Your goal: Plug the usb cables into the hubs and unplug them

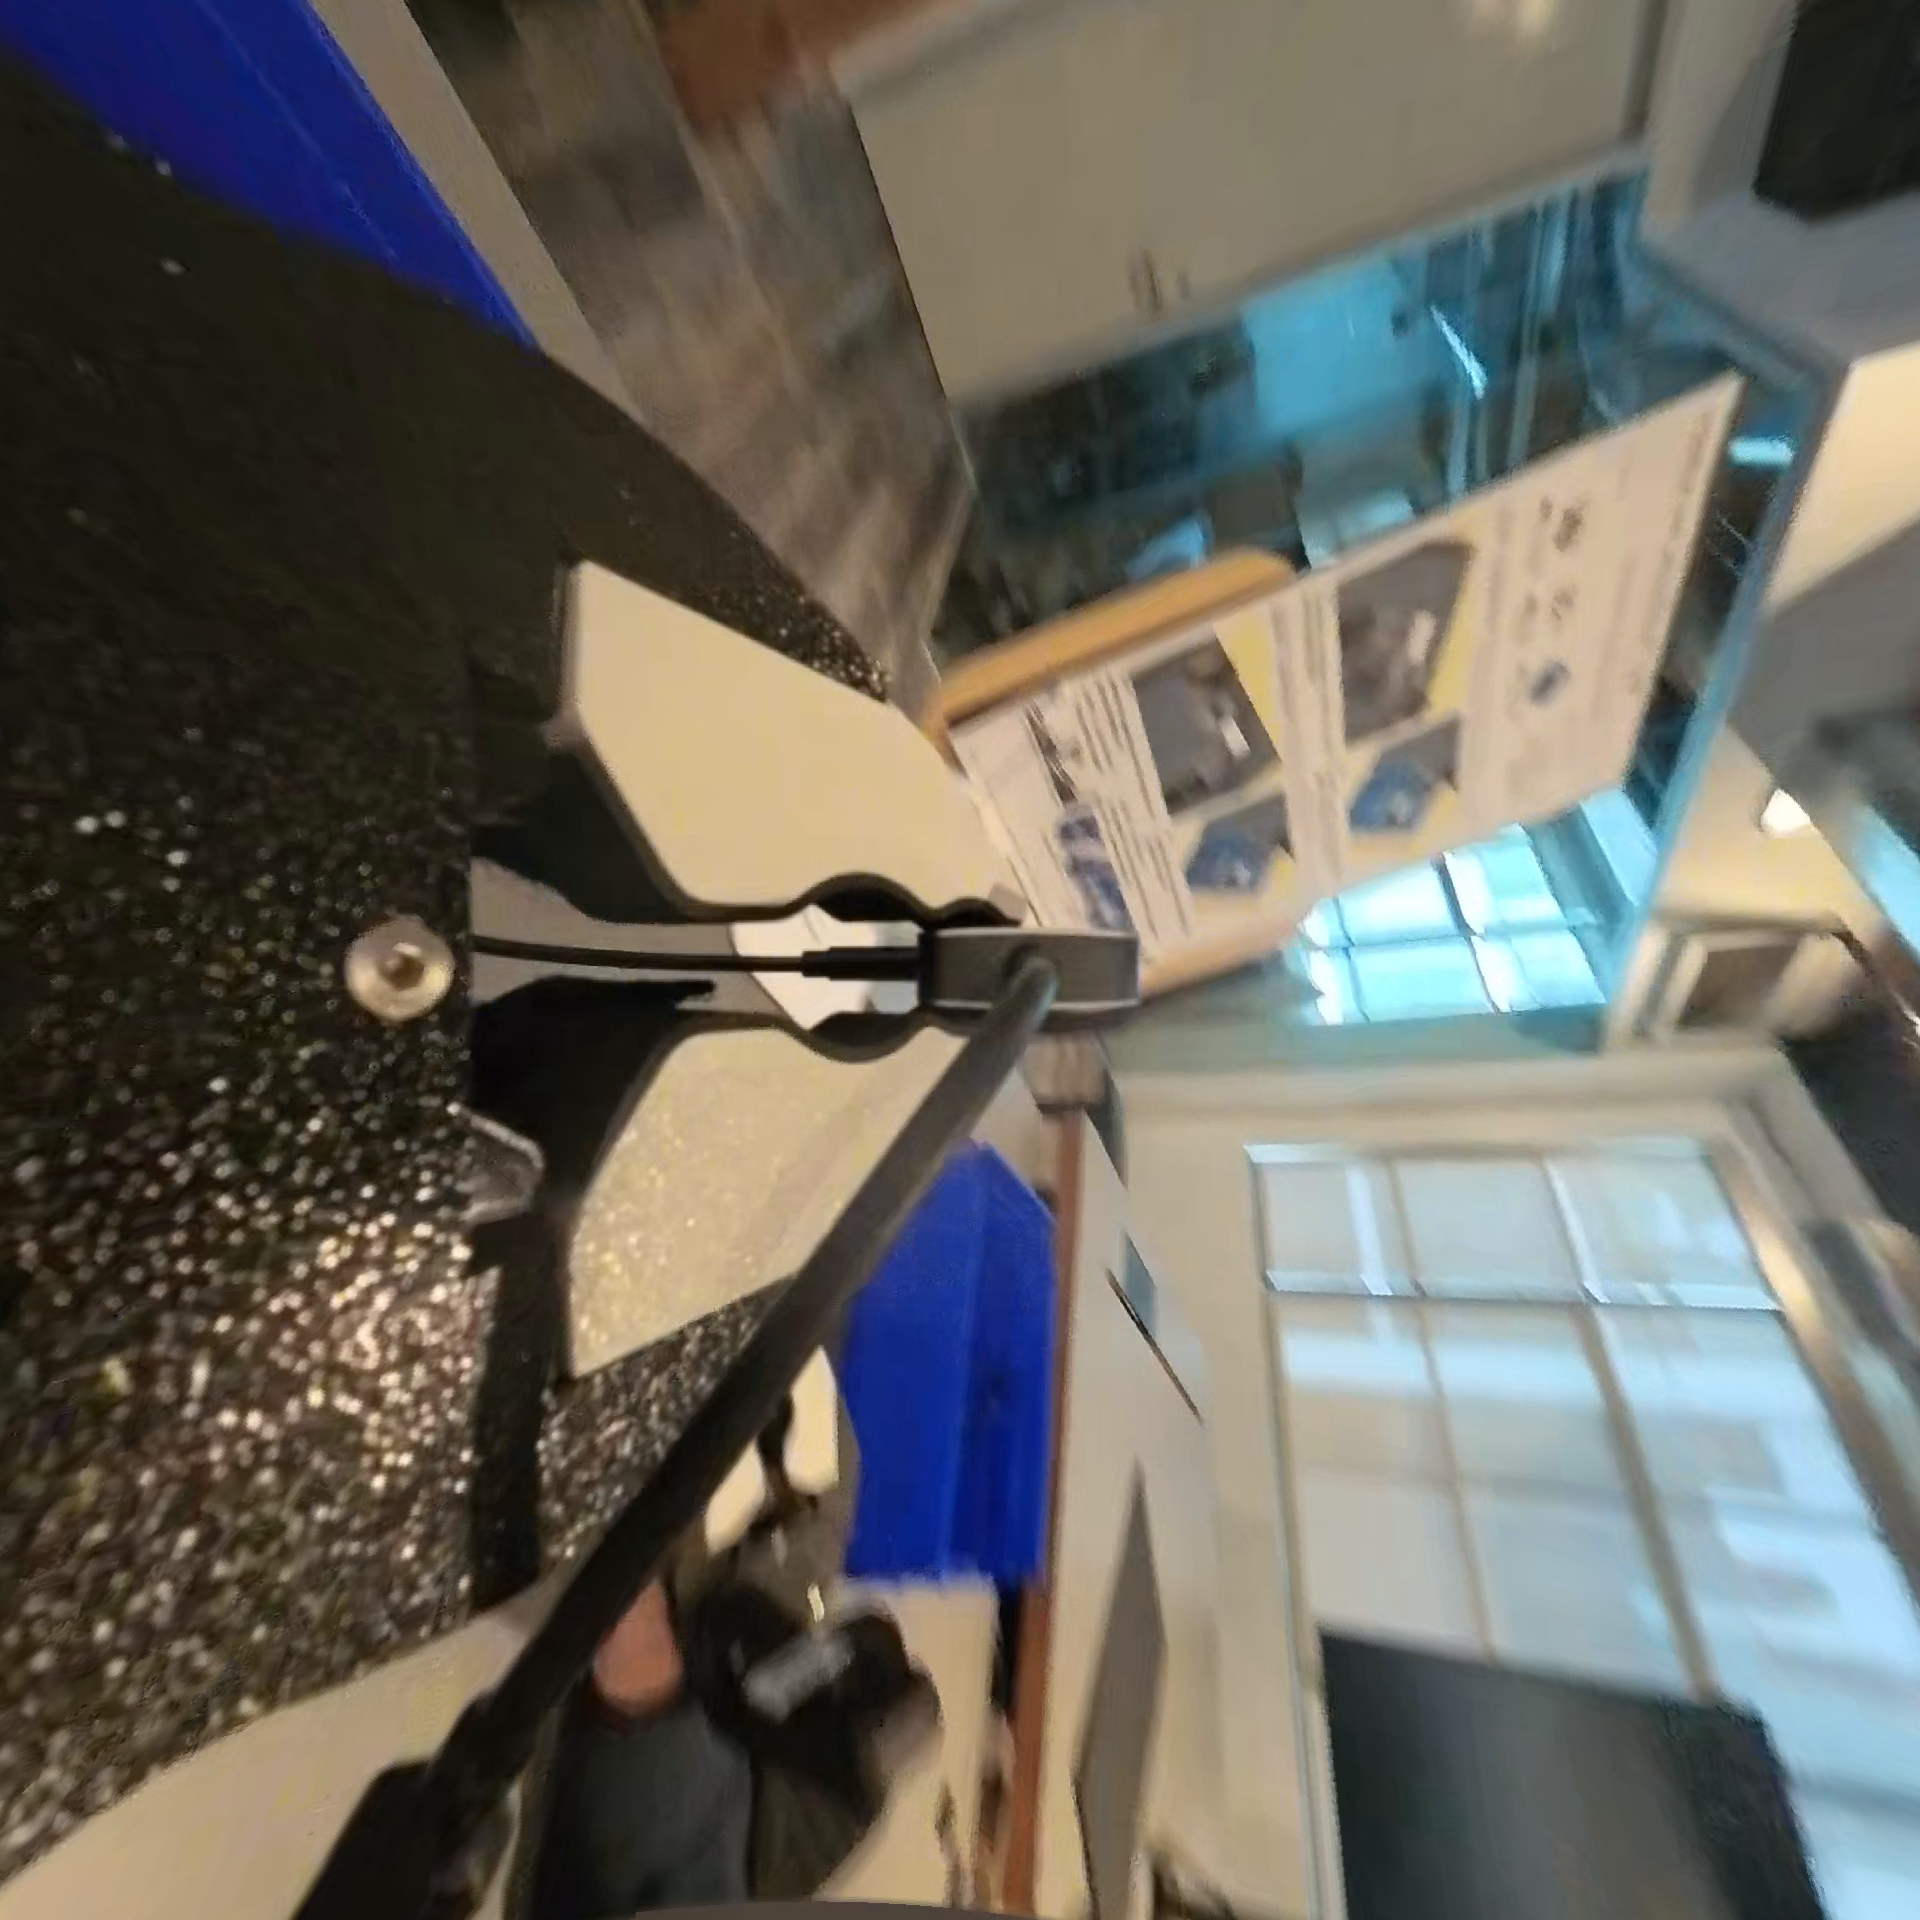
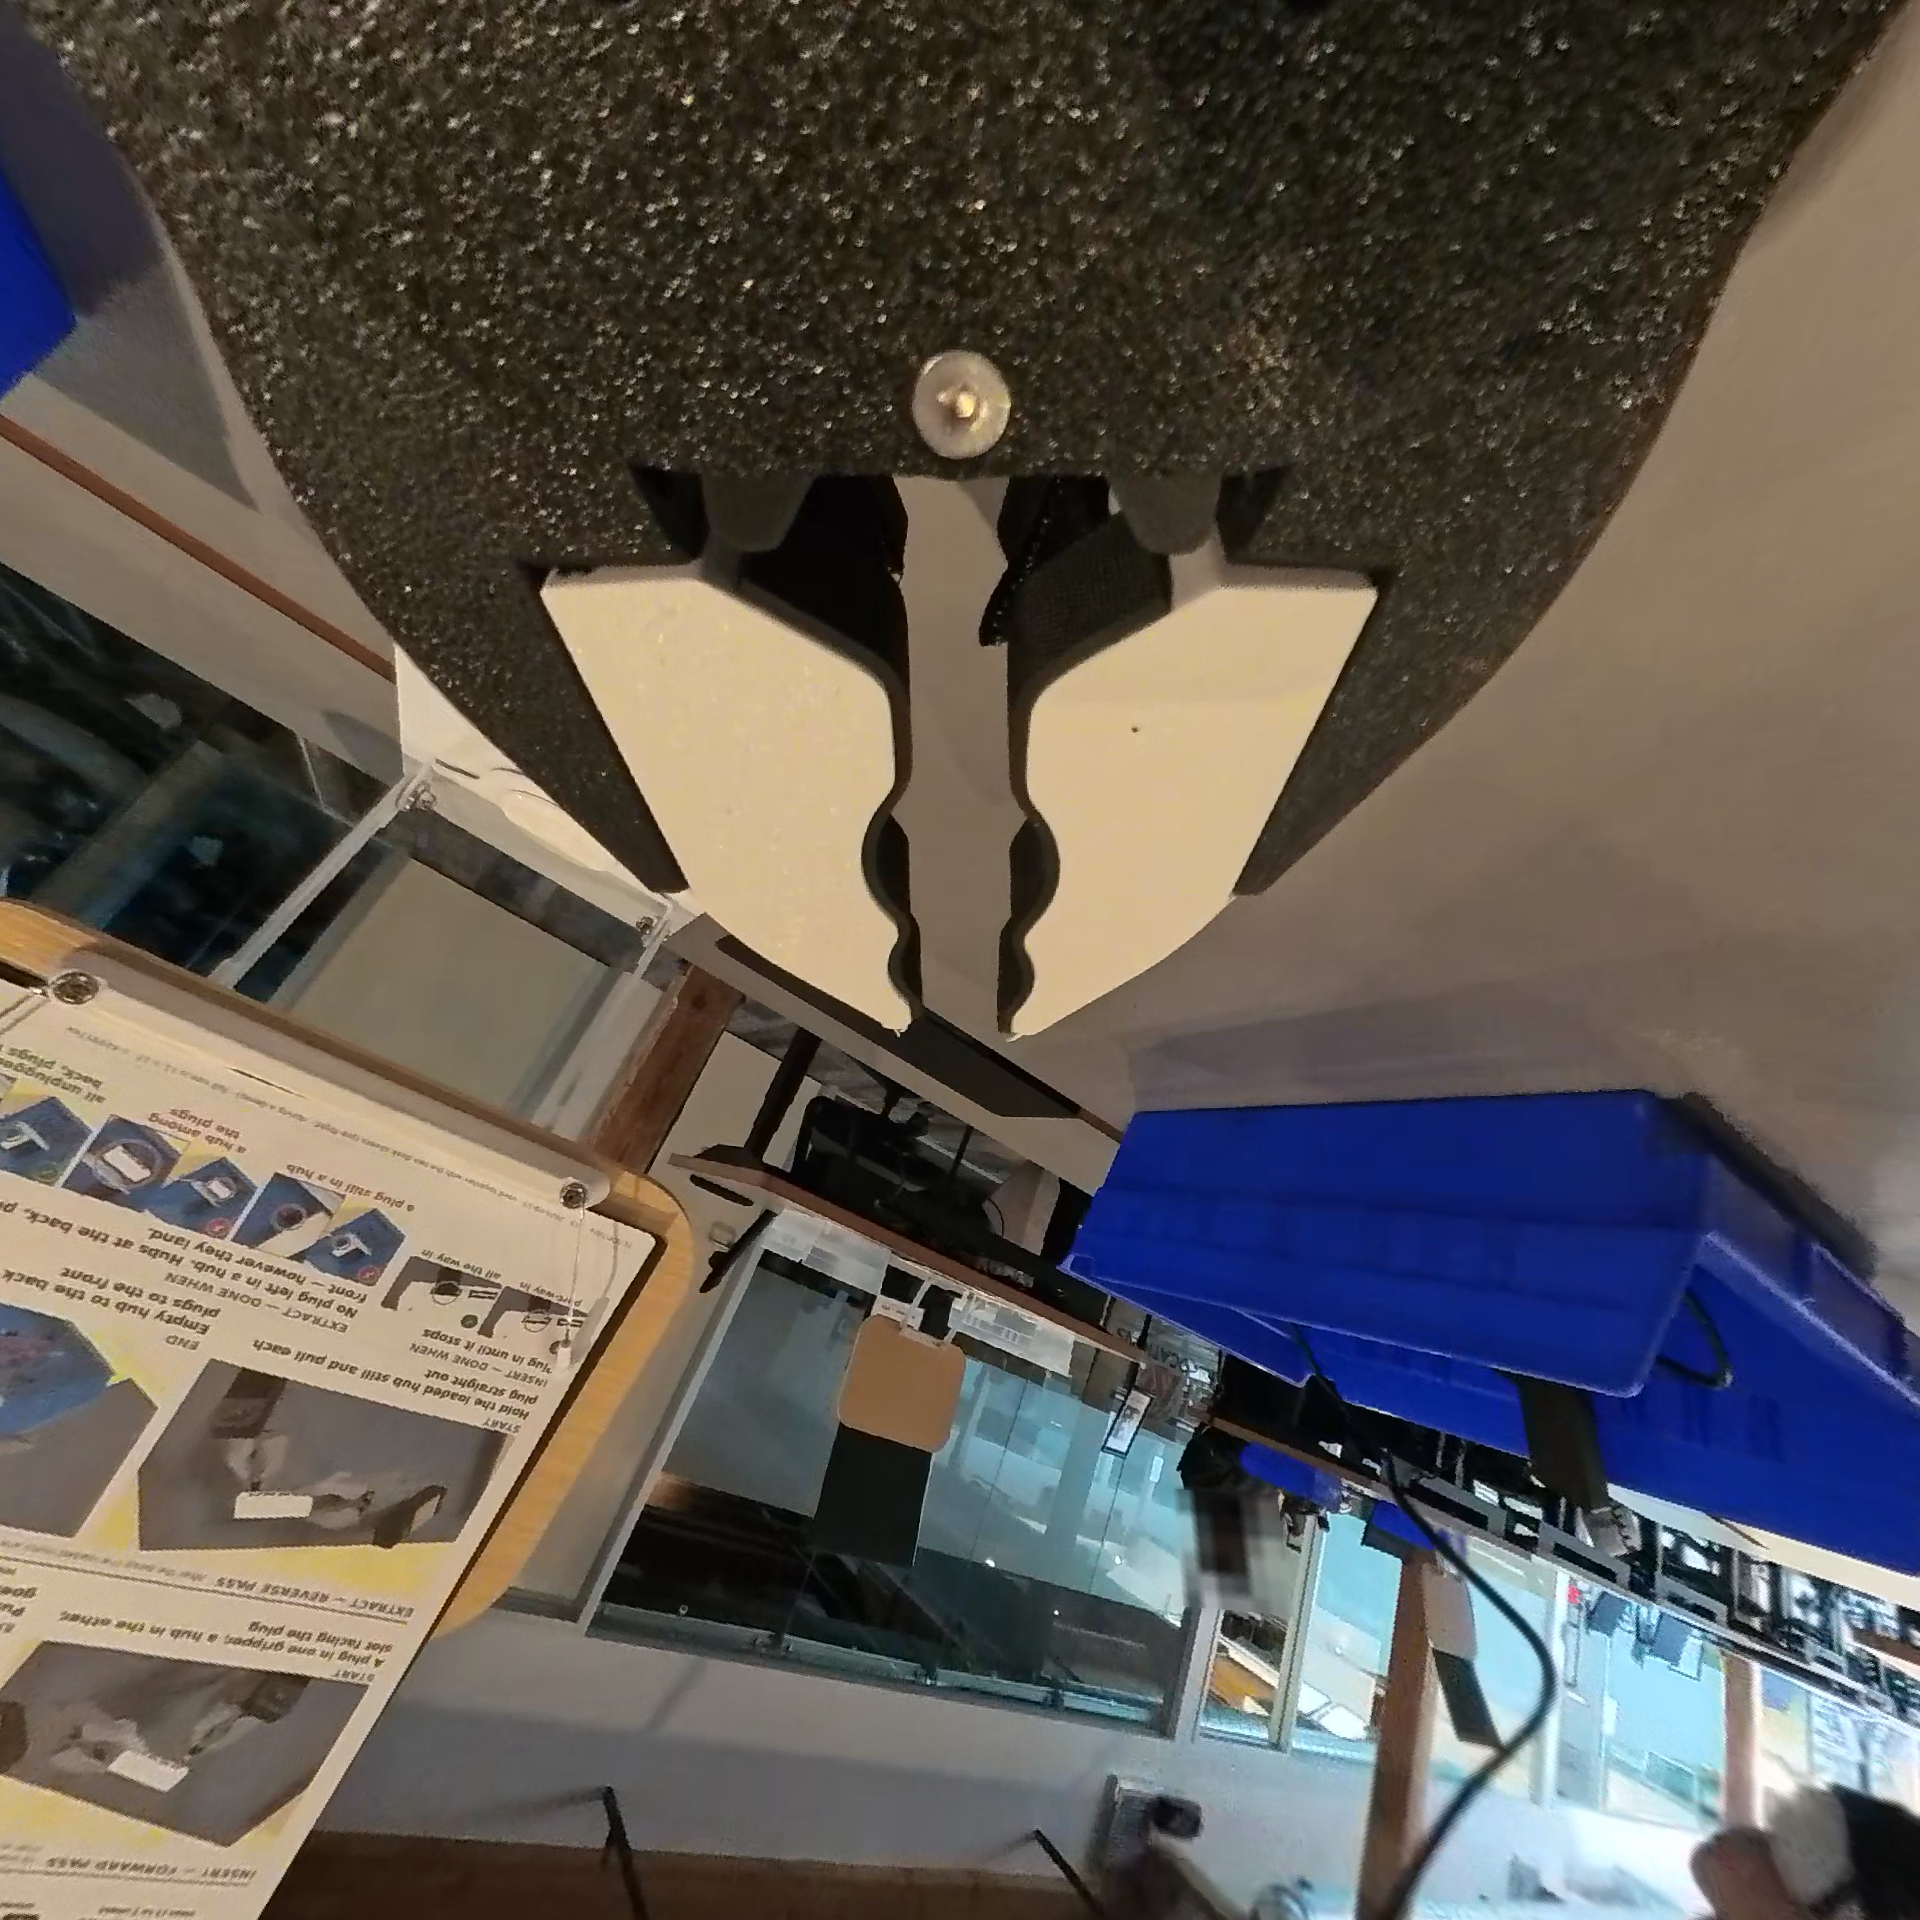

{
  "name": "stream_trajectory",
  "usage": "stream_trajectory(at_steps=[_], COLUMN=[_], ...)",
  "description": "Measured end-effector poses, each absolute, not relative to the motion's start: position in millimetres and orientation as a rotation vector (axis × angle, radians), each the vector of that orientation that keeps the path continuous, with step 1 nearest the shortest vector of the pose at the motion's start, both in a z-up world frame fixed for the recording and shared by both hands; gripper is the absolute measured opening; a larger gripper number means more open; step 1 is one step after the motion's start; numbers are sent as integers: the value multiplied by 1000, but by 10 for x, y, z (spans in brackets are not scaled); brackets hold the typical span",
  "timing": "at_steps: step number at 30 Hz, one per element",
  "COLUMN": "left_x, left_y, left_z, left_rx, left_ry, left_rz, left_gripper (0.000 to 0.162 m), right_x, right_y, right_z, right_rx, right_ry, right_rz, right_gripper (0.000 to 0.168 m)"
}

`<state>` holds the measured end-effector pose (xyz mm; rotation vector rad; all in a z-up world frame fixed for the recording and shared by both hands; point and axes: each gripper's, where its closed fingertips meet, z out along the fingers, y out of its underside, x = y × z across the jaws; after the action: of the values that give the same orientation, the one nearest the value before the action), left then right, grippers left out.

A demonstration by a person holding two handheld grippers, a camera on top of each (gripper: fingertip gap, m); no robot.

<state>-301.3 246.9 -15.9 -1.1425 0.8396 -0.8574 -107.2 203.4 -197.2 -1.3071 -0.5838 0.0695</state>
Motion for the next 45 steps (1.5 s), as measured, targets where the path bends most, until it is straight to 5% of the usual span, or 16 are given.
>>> stream_trajectory(at_steps=[10,16,22,31,40,45], left_x=[-3115,-3199,-3265,-3351,-3640,-3461], left_y=[1693,1783,1800,1711,1610,1912], left_z=[446,471,503,581,879,1740], left_rx=[-758,-825,-831,-801,-715,-703], left_ry=[706,674,664,678,624,681], left_rz=[-1557,-1459,-1437,-1394,-1264,-1119], left_gripper=[12,12,12,12,12,12], right_x=[-1064,-1137,-1754,-3155,-2696,-1919], right_y=[2034,2011,1935,2534,2557,2275], right_z=[-1965,-1968,-1772,-1374,-716,-135], right_rx=[-1306,-1300,-1256,-1223,-1066,-1021], right_ry=[-577,-611,-773,-1142,-927,-742], right_rz=[77,101,338,300,210,199], right_gripper=[13,15,46,61,53,48])
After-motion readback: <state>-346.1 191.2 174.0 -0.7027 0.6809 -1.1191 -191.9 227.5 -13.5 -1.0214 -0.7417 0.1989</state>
